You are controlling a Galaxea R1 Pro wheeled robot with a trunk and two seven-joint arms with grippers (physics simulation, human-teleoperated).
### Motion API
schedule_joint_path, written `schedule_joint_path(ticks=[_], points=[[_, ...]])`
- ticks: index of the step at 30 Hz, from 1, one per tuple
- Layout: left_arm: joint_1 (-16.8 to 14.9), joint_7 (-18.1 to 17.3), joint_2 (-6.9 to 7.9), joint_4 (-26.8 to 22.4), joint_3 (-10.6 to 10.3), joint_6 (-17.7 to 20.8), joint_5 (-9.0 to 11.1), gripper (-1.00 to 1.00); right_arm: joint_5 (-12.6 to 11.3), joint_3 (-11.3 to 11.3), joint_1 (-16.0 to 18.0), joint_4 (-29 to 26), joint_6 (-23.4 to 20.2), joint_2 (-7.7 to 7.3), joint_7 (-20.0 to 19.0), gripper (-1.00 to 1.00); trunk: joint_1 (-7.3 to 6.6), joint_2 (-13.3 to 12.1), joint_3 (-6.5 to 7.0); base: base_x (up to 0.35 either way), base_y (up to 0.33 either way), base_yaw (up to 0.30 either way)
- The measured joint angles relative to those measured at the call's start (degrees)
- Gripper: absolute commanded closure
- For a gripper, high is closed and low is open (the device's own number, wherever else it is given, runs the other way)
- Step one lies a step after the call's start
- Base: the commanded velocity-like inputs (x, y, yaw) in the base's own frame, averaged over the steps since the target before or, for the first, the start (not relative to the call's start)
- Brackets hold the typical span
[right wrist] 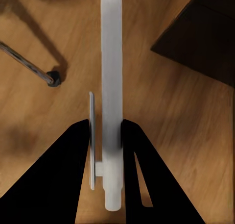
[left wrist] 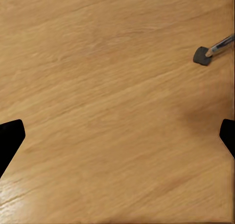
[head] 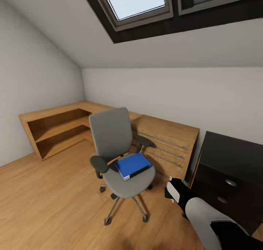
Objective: In the bedroom, organize the workspace by keeping the computer under the desk, ensuring the monitor is on the desk, placing the keyboard on the desk next to the monitor, placing the mouse on the desk next to the keyboard, moving the folder from the swivel chair onto the desk next to the mouse, stacking the notebook on top of the folder with the pen on top of the notebook, and positioning the swivel chair next to the desk.
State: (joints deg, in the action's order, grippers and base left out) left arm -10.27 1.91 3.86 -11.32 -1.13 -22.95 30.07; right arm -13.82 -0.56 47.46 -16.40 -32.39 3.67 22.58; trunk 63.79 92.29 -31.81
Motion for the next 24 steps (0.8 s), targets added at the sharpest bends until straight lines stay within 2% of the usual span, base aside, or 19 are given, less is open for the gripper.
schedule_joint_path(ticks=[4, 8, 12, 15, 16, 18, 19, 20, 24], points=[[0.0, 0.0, 0.00, 0.0, 0.0, 0.0, 0.0, -1.00, 0.0, 0.0, 0.0, 0.0, 0.0, 0.00, -0.6, 1.00, -0.88, -1.6, 0.58, 0.000, 0.000, -0.256], [0.0, 0.0, 0.00, 0.0, 0.0, 0.0, 0.0, -1.00, 0.1, 0.0, 0.0, -0.2, -0.2, -0.12, -4.2, 1.00, -1.76, -3.2, 1.12, 0.000, 0.000, -0.245], [0.0, 0.0, -0.09, 0.0, 0.0, -0.2, -0.1, -1.00, 0.1, 0.1, 0.0, -2.4, -3.7, -0.22, -5.8, 1.00, -2.64, -4.8, 1.67, 0.000, 0.000, -0.124], [0.0, 0.0, -0.29, 0.0, 0.0, -0.2, -0.1, -1.00, 0.1, 0.0, 0.0, -9.8, -9.7, 0.04, -5.9, 1.00, -3.30, -6.0, 2.17, 0.000, 0.000, -0.023], [0.0, 0.0, -0.50, 0.0, -0.1, -0.2, -0.1, -1.00, 0.0, 0.1, 0.0, -16.7, -18.6, 0.06, -5.9, 1.00, -3.51, -6.4, 2.34, 0.000, 0.000, -0.006], [0.0, 0.0, -0.58, 0.0, 0.0, -0.2, -0.2, -1.00, 0.5, 0.0, 0.0, -28.4, -24.7, -0.10, -5.8, 1.00, -3.96, -7.2, 2.72, 0.000, 0.000, -0.002], [0.0, 0.0, -0.62, 0.0, 0.0, -0.2, -0.2, -1.00, 0.7, 0.0, -0.2, -33.3, -26.5, -0.26, -5.5, 1.00, -4.18, -7.6, 2.89, 0.000, 0.000, 0.000], [0.0, 0.0, -0.62, 0.0, 0.0, -0.2, -0.2, -1.00, 0.7, 0.0, -0.3, -35.1, -26.9, -0.37, -5.3, 1.00, -4.40, -8.0, 3.06, 0.000, 0.000, 0.000], [0.0, 0.1, -0.71, 0.0, 0.0, -0.2, -0.2, -1.00, 0.7, 0.0, -1.4, -37.5, -26.9, -1.31, -4.9, 1.00, -5.27, -9.6, 3.78, 0.000, 0.000, 0.000]])
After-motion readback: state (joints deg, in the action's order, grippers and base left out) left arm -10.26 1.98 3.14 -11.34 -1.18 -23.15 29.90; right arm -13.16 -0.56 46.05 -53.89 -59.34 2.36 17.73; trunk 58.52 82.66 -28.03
